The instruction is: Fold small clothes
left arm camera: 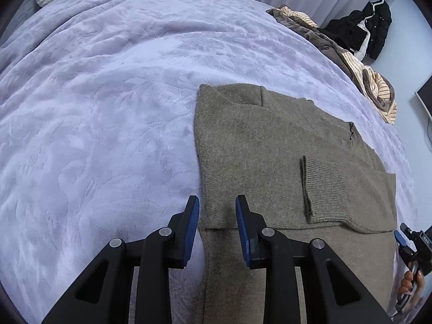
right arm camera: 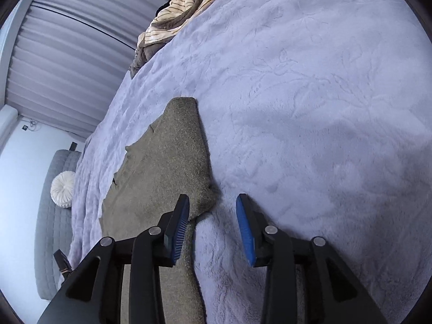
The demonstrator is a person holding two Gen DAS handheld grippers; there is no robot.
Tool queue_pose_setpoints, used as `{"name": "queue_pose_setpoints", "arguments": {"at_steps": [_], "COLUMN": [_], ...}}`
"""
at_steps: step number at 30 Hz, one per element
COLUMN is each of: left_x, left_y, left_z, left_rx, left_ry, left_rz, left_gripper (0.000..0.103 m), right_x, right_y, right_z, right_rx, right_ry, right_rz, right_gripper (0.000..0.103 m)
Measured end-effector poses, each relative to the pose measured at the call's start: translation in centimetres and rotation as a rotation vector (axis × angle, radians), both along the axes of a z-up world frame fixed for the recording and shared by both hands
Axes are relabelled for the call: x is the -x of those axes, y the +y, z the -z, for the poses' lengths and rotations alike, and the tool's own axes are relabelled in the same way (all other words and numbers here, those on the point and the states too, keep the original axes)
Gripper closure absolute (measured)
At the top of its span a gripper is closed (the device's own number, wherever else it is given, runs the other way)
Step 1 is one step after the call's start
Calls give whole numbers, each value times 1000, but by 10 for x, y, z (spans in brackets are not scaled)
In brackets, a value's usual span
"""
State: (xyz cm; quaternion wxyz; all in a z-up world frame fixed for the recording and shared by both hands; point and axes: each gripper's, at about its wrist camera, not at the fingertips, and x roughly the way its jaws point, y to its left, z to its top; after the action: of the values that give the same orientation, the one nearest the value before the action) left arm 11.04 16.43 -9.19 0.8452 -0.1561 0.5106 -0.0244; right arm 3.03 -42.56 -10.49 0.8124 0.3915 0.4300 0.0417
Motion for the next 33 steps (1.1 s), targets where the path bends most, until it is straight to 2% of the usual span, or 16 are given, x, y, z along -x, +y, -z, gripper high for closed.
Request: {"name": "queue_pose_setpoints", "arguments": {"at_steps": [1,2,3,5,7,12,13,14,16,17,18,21,25,28,32,33], "left_x": [1,2,5,9,3,-35,-44,-48,-54,-57,-60,-58,-58,-58,-55,-53], "left_y": [-3,-7,-10,-22,-38,-91,-102,-108,-118,-118,-115,-98,-74,-69,-81,-80], "left_z": [-4,-8,-14,-28,-35,-11,2,9,14,11,7,-14,-27,-15,2,4], "left_rx": [6,6,4,11,30,84,96,103,75,105,164,226,193,220,163,159], "left_ry": [-5,-18,-55,-133,-134,9,59,87,86,79,87,15,-16,21,51,54], "left_rz": [7,11,9,56,108,238,252,261,257,268,269,231,191,172,173,171], "left_gripper": [54,19,12,12,12,12,23,44,63,89,89,89,89,89,89,89], "right_x": [0,0,0,-1,1,2,2,3,5,6,7,4,-6,-15,-32,-36], "right_y": [1,2,4,8,11,9,7,5,2,-1,-3,-6,-1,6,20,23], "right_z": [1,2,3,4,4,7,7,8,10,12,13,17,19,20,20,19], "right_rx": [-14,-22,-30,-32,-35,-69,-81,-95,-131,-162,-186,-237,-250,-247,-203,-170], "right_ry": [-2,-2,-3,-4,-6,-10,-12,-14,-21,-29,-34,-41,-39,-37,-17,-1], "right_rz": [1,0,-4,-15,-20,-9,-5,-1,6,13,22,34,19,2,-27,-32], "right_gripper": [63,63,63,63,63,63,63,63,61,57,56,53,53,52,54,80]}}
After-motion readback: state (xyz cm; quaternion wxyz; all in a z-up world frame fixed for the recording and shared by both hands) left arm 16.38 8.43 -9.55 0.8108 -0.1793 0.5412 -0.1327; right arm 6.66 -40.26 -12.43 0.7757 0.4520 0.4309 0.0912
